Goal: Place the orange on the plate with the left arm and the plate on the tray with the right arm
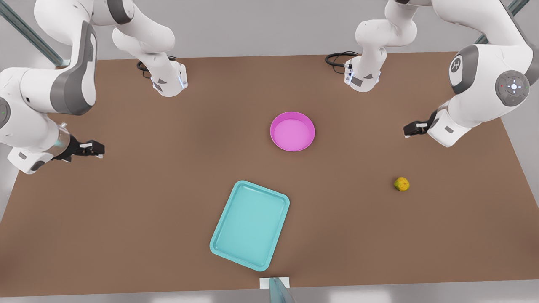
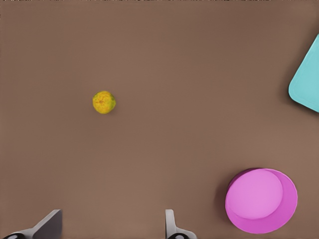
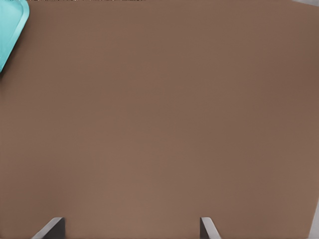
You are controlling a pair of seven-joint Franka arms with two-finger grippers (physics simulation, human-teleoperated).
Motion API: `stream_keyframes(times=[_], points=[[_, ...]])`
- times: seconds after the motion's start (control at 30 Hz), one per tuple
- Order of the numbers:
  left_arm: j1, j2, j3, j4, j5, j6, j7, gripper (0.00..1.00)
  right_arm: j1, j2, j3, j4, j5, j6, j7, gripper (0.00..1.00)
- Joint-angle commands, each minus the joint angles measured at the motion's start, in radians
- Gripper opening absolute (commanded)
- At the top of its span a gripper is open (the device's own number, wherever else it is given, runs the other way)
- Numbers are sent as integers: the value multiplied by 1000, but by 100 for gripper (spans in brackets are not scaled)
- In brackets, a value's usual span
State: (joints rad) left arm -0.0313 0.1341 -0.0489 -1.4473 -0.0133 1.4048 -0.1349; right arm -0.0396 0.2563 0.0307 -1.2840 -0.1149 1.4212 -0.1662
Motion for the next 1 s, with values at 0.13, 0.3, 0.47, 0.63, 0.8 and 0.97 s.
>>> stream_keyframes(times=[0.13,0.3,0.47,0.63,0.8,0.97], points=[[22,284,118,-13,-8,273,-40,100,0,8,2,0,11,21,-12,100],[94,412,119,-257,-2,760,362,100,-40,14,-1,2,40,13,-22,100],[94,421,119,-301,0,792,388,100,-48,69,0,8,67,53,-15,100],[96,456,119,-320,0,812,385,100,-43,84,0,6,67,55,-13,100],[94,490,121,-331,0,810,382,100,-43,90,2,6,67,56,-13,100],[103,522,124,-331,1,818,379,100,-45,97,2,8,69,56,-13,100]])
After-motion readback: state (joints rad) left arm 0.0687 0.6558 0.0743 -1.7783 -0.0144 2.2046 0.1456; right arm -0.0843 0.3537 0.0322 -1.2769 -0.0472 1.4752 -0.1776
